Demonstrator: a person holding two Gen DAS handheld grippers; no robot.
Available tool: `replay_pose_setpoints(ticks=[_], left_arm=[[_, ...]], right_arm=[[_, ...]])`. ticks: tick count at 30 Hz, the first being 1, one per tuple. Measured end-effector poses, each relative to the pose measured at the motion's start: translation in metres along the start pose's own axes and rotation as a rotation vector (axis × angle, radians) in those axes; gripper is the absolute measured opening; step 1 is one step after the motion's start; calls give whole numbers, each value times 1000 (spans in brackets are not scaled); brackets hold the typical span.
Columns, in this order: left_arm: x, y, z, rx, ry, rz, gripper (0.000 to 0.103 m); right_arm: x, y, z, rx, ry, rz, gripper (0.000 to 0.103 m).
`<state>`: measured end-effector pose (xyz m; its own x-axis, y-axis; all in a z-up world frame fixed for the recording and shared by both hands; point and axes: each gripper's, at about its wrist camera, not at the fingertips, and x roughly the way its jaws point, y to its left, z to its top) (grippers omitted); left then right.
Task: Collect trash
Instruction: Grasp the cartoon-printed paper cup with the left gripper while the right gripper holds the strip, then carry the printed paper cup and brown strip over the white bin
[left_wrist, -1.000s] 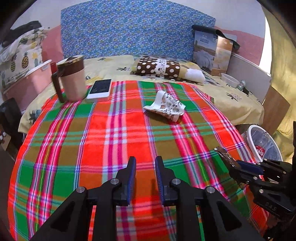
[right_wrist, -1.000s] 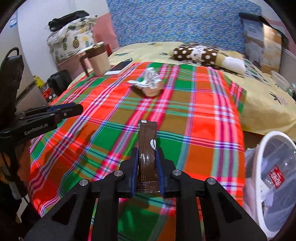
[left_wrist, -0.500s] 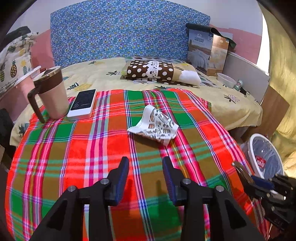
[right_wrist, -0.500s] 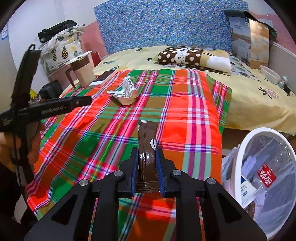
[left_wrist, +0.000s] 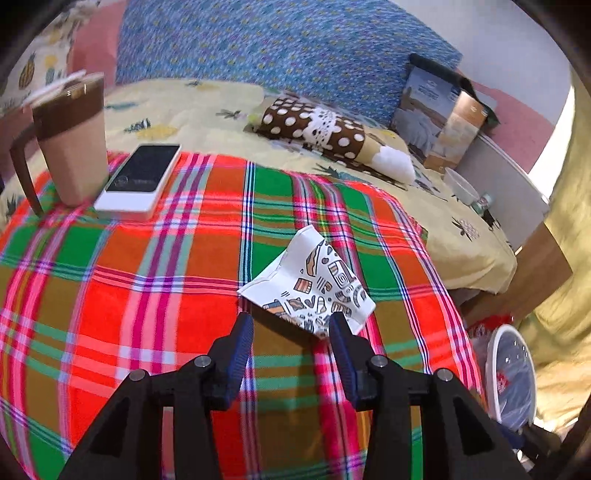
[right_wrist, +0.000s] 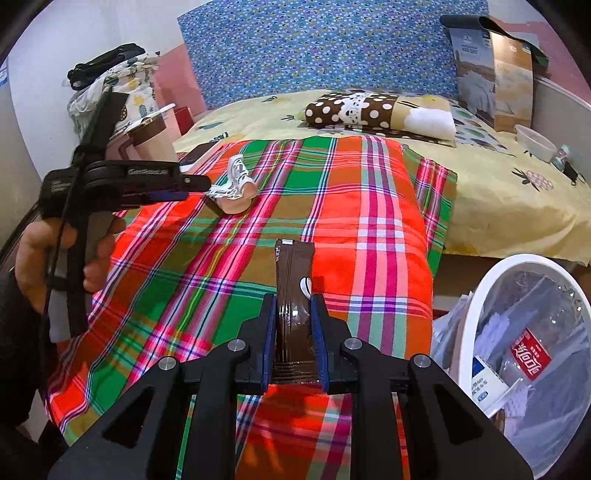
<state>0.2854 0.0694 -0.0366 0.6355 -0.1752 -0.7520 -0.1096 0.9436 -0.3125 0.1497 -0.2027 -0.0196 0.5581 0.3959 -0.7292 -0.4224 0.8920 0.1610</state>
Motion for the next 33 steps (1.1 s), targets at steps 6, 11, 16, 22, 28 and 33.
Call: replay_pose_setpoints(ticks=[6,11,16,22,28,33], left_arm=[[29,-1,4,-89,55,-7,42],[40,-7,6,-91,55,8,29],[36,-23,8,-25,23,20,14],[18,-51,2,106,-18,22,8],[-12,-74,-17,204,-70,37,8],[-39,-89,-39,259,-101,40,8]], right_arm=[[-1,-6,-1,11,-2,1,21],[-2,-9,-1,20,-8,-3,21],[-3,-12,-2,33,-16,-11,21],[-10,-13,-2,41,-32,-21,21],[-20,-15,-3,47,-54,-37,21],[-32,-17,-6,53,-72,-56,21]])
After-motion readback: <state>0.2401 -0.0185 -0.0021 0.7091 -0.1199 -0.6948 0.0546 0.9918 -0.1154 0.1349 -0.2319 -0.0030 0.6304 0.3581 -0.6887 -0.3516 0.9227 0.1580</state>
